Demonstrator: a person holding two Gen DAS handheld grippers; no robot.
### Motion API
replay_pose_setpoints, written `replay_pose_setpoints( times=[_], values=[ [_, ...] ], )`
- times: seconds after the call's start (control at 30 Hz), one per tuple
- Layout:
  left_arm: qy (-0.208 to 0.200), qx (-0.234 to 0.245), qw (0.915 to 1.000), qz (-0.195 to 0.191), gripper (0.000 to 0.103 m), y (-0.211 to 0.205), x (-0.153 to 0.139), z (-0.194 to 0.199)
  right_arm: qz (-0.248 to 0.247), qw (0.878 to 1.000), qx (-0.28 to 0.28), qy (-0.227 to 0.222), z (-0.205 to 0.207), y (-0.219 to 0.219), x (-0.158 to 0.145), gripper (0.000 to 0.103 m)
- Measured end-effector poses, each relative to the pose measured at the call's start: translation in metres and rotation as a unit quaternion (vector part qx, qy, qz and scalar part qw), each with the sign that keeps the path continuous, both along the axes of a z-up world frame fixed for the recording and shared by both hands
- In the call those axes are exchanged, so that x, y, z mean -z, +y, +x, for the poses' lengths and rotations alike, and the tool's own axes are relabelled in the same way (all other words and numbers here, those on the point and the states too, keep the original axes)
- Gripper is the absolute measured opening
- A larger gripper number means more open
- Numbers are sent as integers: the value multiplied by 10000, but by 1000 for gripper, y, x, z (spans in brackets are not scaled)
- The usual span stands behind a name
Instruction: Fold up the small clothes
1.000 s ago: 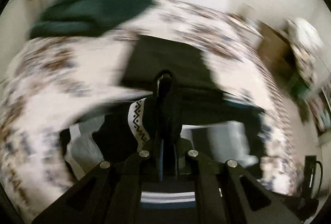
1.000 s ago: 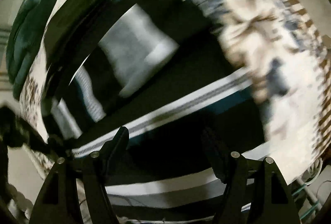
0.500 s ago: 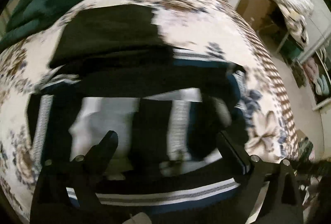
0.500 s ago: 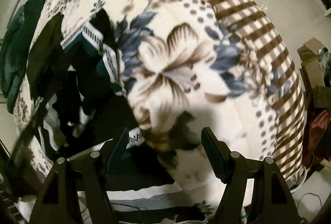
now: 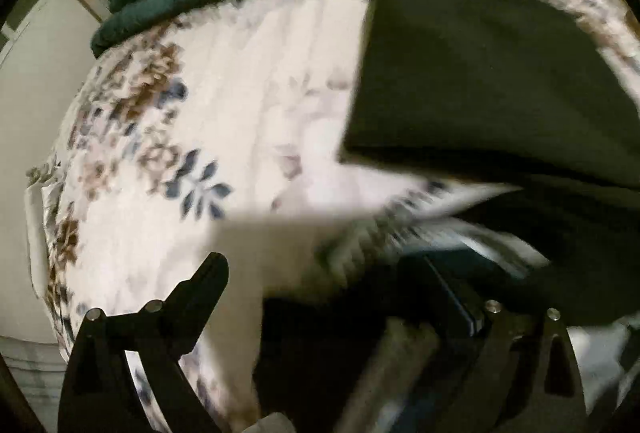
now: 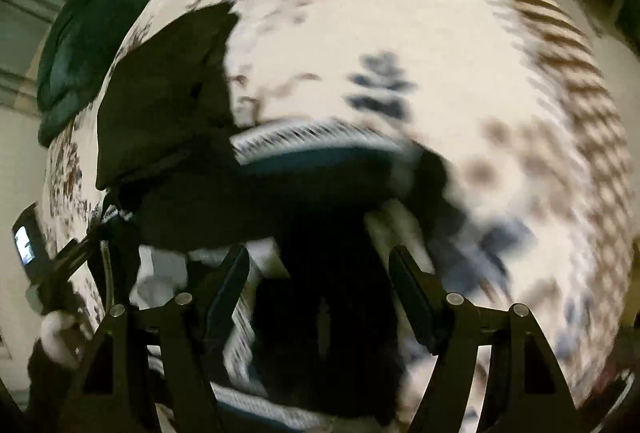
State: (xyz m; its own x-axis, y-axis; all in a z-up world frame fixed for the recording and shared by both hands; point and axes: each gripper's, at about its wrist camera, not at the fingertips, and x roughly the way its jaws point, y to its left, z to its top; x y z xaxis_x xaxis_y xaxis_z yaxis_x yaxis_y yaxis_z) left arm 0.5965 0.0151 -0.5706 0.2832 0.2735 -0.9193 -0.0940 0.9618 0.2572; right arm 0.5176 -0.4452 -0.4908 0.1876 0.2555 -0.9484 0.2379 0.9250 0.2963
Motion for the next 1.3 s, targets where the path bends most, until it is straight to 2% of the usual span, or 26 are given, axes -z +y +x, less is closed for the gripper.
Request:
replay_pose_setpoints(
  times=[0.07, 0.1, 0.17, 0.2, 0.3, 0.37, 0.43, 0.5, 0.53, 0.57, 0.6, 0.63, 0.77, 0.87, 0.97, 1.0, 1.07, 1.13, 1.17, 1.23, 1.3],
  values=[
    [245, -71, 9997, -43, 99, 8, 22, 18, 66, 9996, -168, 202, 35, 9, 25, 74],
    [297, -96, 9994, -153, 100, 10, 26, 22, -289, 9989, -143, 343, 51, 10, 38, 74],
    [232, -181, 9991, -308, 99, 13, 20, 21, -754, 9955, -46, 576, 67, 7, 50, 73],
    [115, -126, 9992, -356, 99, 11, 9, 14, -665, 9960, 112, 585, 67, 3, 47, 73],
    [-312, -10, 9985, -451, 99, 8, -27, -20, -86, 9987, 436, 229, 39, -7, 11, 73],
    [-475, -45, 9975, -529, 99, 10, -47, -45, 146, 9980, 594, 165, 7, -9, -6, 73],
    [-597, -164, 9960, -651, 99, 14, -63, -72, 389, 9967, 598, 387, -20, -4, -2, 73],
    [-609, -309, 9947, -764, 99, 17, -73, -93, 522, 9943, 494, 786, -39, 4, 20, 73],
    [-595, -406, 9940, -821, 99, 19, -76, -105, 507, 9931, 441, 963, -45, 9, 35, 67],
    [-553, -487, 9934, -884, 99, 20, -77, -118, 454, 9928, 412, 1026, -50, 13, 43, 56],
    [-494, -532, 9932, -912, 99, 23, -75, -122, 358, 9936, 334, 1017, -53, 19, 51, 15],
    [-466, -566, 9931, -914, 99, 24, -73, -127, 228, 9943, 291, 999, -56, 23, 54, 9],
    [-224, -583, 9936, -938, 99, 28, -55, -138, -92, 9970, 623, 448, -67, 20, 29, 7],
    [-105, -520, 9945, -904, 99, 27, -40, -138, -487, 9940, 904, 389, -68, 7, 23, 6],
    [-34, -285, 9969, -734, 99, 18, -30, -132, -543, 9920, 904, 688, -65, 2, 29, 10],
    [-54, -199, 9972, -721, 99, 16, -30, -132, -627, 9912, 887, 761, -63, 0, 26, 23],
    [-126, -55, 9975, -689, 99, 11, -35, -133, -838, 9901, 938, 622, -62, 5, 10, 41],
    [-189, 125, 9978, -619, 99, 5, -39, -136, -750, 9928, 907, 219, -68, 11, -11, 44],
    [-175, 175, 9981, -573, 99, 3, -38, -137, -586, 9959, 665, 168, -70, 22, -13, 47],
    [-78, 177, 9982, -573, 99, 2, -30, -139, -462, 9975, 329, 430, -71, 35, 3, 51],
    [-13, 126, 9978, -653, 99, 2, -28, -141, -766, 9907, 145, 1112, -73, 39, 41, 48]
  ],
)
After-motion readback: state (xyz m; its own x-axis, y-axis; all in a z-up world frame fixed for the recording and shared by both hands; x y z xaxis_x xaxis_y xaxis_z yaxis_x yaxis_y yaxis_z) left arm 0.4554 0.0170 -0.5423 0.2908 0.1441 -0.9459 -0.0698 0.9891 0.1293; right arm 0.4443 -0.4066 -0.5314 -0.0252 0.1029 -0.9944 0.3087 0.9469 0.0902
